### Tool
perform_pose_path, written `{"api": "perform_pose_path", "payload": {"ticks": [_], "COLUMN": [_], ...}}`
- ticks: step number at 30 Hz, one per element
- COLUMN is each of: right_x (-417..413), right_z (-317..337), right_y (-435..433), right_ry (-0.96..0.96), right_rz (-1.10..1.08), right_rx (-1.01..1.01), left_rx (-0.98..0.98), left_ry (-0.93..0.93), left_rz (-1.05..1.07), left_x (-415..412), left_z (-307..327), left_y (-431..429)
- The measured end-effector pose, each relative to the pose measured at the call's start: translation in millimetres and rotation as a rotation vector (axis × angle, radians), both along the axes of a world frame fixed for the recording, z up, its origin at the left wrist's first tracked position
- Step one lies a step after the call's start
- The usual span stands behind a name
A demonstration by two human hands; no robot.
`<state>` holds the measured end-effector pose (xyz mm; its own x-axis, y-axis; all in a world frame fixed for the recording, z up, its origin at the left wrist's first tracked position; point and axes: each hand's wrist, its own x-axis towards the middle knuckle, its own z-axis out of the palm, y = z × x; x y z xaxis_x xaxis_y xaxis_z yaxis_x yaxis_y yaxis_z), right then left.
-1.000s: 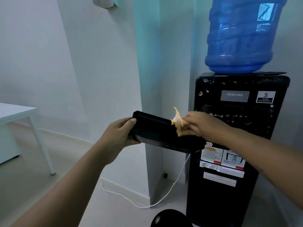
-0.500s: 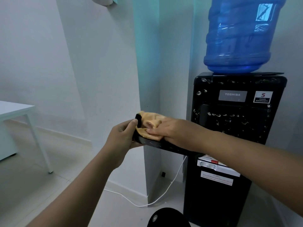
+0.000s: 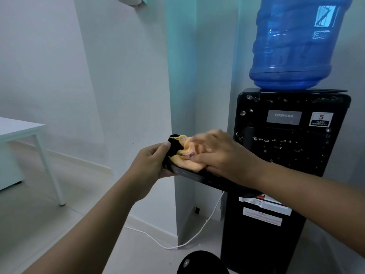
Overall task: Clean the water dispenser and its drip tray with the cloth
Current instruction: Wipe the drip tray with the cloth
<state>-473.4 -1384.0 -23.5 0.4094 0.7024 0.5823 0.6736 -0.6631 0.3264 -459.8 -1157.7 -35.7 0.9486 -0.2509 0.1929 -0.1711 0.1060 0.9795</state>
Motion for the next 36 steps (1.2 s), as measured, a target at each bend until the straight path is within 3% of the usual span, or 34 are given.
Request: {"api": "perform_pose_path", "payload": {"ticks": [2, 5, 7, 10, 13, 18, 24, 28, 30, 33, 36], "right_x": [1.0, -3.4, -6.6, -5.8, -7.6, -8.8, -10.0, -10.9, -13.5, -12.4, -8.8], "right_z": [-4.5, -4.6, -1.9, 1.7, 2.3, 11.0, -3.4, 2.2, 6.0, 4.5, 4.5], "right_y": [-1.2, 5.6, 14.5, 7.7, -5.5, 31.0, -37.0, 5.0, 12.7, -35.5, -41.4], "right_ry": [-0.065, -0.043, 0.119, 0.376, 0.482, 0.461, 0.545, 0.483, 0.529, 0.582, 0.585], "right_rz": [-0.059, 0.069, 0.123, 0.034, -0.13, 0.035, -0.329, -0.08, -0.039, -0.288, -0.325], "right_rx": [0.007, -0.074, -0.06, 0.079, -0.014, 0.156, -0.069, 0.227, 0.27, 0.096, 0.242], "left_rx": [0.024, 0.036, 0.033, 0.026, 0.006, 0.051, -0.047, -0.003, -0.015, -0.087, -0.089], "left_ry": [-0.023, -0.019, -0.018, -0.031, -0.015, -0.046, -0.076, -0.073, -0.074, -0.091, -0.125], "left_rz": [-0.011, 0.006, 0.016, 0.06, 0.091, 0.036, 0.173, 0.008, 0.009, 0.128, 0.136], "left_x": [-2.2, -3.9, -3.4, -1.1, -1.9, -6.7, -2.3, -10.3, -10.9, -2.6, -7.9], "left_z": [2.5, 2.0, 0.8, 1.8, 0.5, 2.4, 8.1, 2.3, 2.7, 6.3, 6.7], "left_y": [-3.2, -8.3, -8.4, -0.5, 6.6, -20.4, 21.1, -26.2, -27.9, 3.5, -1.5]}}
